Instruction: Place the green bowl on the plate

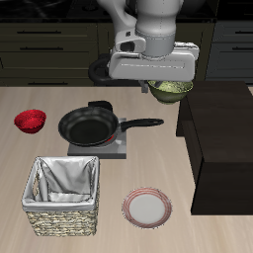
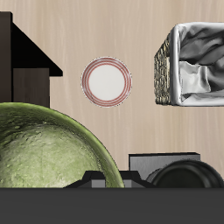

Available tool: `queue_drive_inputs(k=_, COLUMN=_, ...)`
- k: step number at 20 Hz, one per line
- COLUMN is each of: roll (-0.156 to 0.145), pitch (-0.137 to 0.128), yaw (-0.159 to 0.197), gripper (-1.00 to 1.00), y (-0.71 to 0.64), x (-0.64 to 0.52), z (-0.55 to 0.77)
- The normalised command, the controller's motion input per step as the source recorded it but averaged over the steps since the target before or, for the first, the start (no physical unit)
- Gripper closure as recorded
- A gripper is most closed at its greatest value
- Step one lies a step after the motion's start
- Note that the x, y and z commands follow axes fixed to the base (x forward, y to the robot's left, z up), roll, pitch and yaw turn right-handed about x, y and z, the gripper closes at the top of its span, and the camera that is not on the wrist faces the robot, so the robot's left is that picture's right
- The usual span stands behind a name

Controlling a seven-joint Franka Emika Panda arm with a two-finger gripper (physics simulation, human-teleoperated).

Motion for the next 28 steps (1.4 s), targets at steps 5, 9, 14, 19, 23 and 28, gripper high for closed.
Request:
queue_drive_inputs(k=5, roll=-0.002, pitch=0.017, yaw=-0.036, gripper=1.0, y=-0.3, x=0.05, z=0.0)
queue_drive_inputs(k=9, roll=0.069, pitch=0.013, yaw=0.019, gripper=1.0, y=-0.07, x=0.16, z=0.0)
queue_drive_inputs(k=14, roll=0.046, pitch=-0.011, yaw=-0.006, gripper=1.0, y=-0.1, x=0.29, z=0.08)
queue_drive_inputs(k=19, roll=-0.03, pitch=-0.019, yaw=-0.009, gripper=1.0, y=-0.21, x=0.33, z=0.11)
queue_drive_inputs(k=23, roll=-0.009, pitch=-0.008, yaw=0.001, gripper=1.0, y=-0.18, x=0.4, z=0.09)
queue_drive_inputs(k=28, roll=0.044, pitch=-0.013, yaw=0.028, gripper=1.0, y=0.04, x=0.25, z=0.03)
